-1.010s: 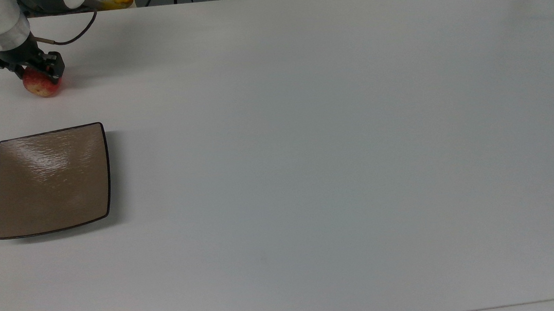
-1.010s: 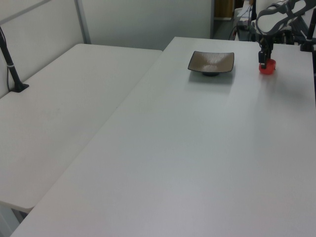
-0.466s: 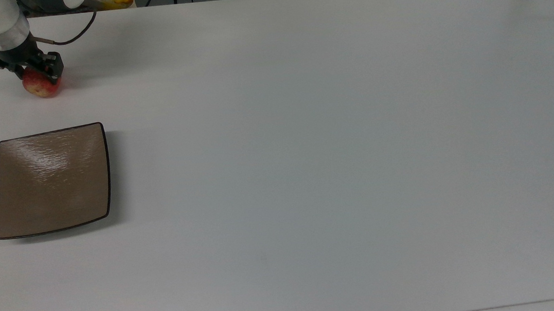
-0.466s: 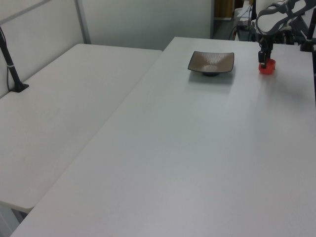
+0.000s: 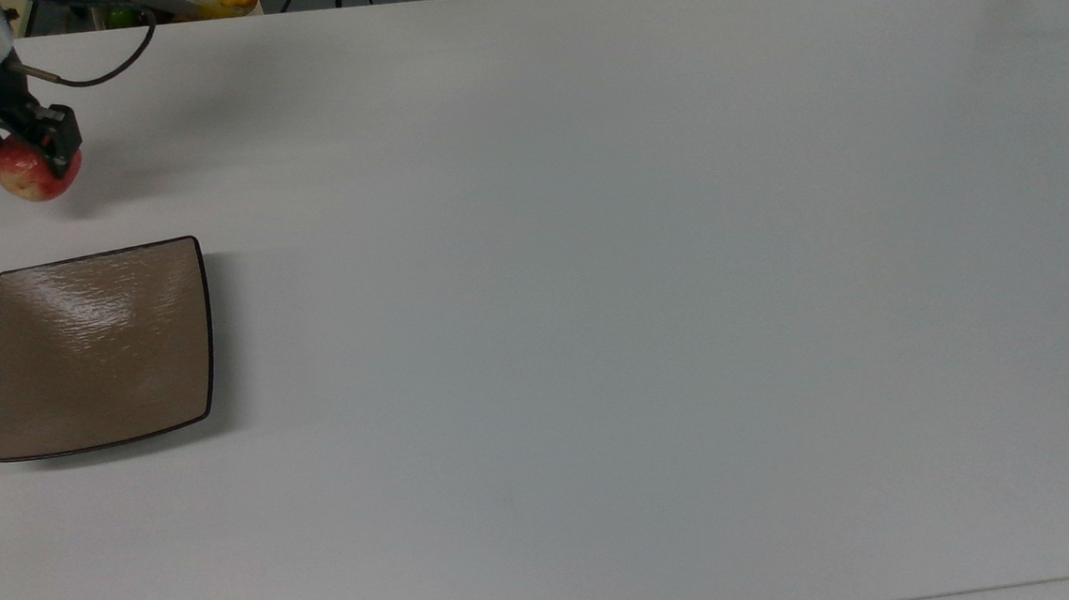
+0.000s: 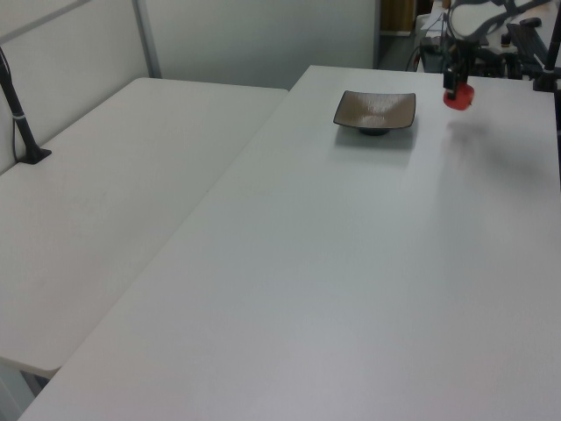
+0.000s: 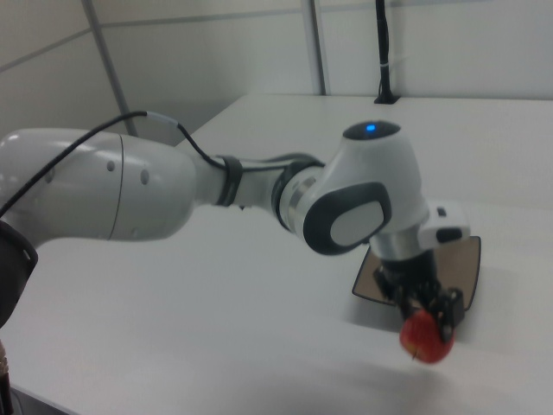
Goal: Apples placed on a ceramic plate
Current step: 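Carry the apple over the brown plate and lower it onto it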
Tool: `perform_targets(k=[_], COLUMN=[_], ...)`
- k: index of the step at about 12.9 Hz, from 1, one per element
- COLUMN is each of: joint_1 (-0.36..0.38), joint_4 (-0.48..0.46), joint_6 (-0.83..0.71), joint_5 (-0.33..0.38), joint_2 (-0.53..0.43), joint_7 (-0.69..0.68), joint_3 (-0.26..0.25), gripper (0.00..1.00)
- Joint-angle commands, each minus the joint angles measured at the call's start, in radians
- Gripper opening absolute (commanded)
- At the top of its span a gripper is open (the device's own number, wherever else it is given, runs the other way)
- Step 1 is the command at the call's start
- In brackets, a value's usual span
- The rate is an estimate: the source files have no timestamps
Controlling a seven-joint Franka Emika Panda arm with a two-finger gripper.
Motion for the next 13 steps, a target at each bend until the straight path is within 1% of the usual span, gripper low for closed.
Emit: perform_targets(k=[1,2,3,6,7,9,10,11,13], joint_1=[0.006,0.007,0.007,0.009,0.015,0.035,0.047,0.052,0.053], joint_4=[0.048,0.051,0.057,0.059,0.06,0.066,0.094,0.101,0.108], joint_6=[0.138,0.204,0.255,0.396,0.463,0.543,0.562,0.563,0.563], joint_5=[0.151,0.197,0.207,0.207,0.207,0.206,0.206,0.204,0.196], joint_2=[-0.005,-0.004,-0.002,0.025,0.05,0.091,0.122,0.143,0.16], joint_7=[0.039,0.069,0.099,0.214,0.255,0.306,0.326,0.338,0.338], joint_3=[0.013,0.026,0.035,0.078,0.096,0.102,0.102,0.102,0.104], gripper=[0.53,0.54,0.54,0.54,0.54,0.54,0.55,0.62,0.85])
